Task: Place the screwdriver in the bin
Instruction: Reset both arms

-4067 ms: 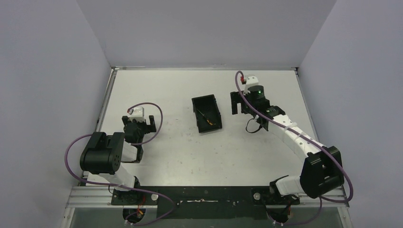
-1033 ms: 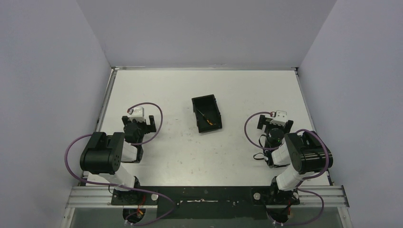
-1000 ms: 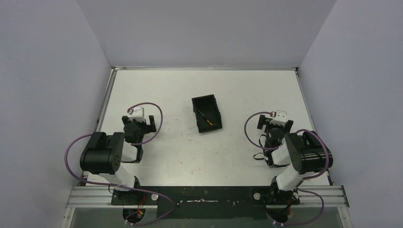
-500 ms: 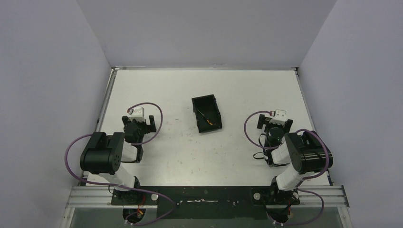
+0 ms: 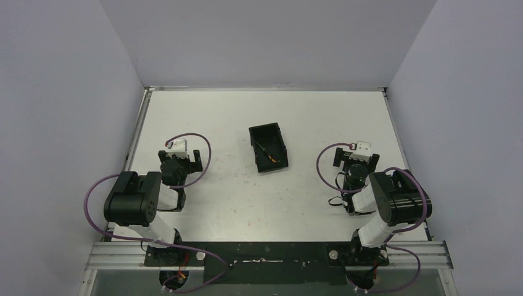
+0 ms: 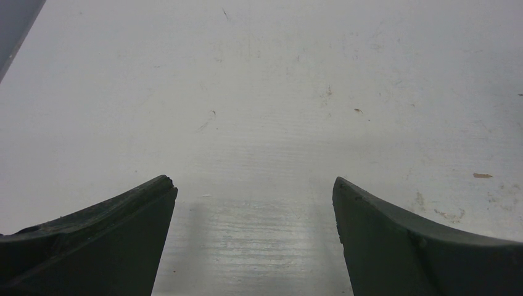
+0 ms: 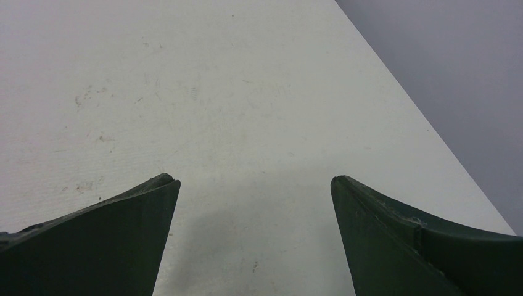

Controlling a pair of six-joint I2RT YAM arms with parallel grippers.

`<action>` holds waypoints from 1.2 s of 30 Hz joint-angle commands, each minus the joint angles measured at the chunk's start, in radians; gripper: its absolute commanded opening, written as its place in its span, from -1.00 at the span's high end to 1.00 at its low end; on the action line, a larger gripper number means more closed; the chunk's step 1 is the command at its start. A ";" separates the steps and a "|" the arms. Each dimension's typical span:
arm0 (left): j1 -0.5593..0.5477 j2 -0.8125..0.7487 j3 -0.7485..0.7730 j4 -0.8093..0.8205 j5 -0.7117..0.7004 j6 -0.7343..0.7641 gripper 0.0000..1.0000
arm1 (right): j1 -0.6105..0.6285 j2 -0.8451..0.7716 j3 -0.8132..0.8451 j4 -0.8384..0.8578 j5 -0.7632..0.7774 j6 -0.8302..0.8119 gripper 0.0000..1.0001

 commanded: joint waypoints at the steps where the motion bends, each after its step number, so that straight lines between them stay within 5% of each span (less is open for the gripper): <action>1: -0.004 -0.005 0.023 0.059 -0.004 -0.002 -0.94 | 0.006 -0.008 0.022 0.028 -0.020 0.004 -1.00; 36: -0.004 -0.005 0.023 0.059 -0.004 -0.001 -0.94 | 0.011 -0.007 0.011 0.050 0.000 0.000 -1.00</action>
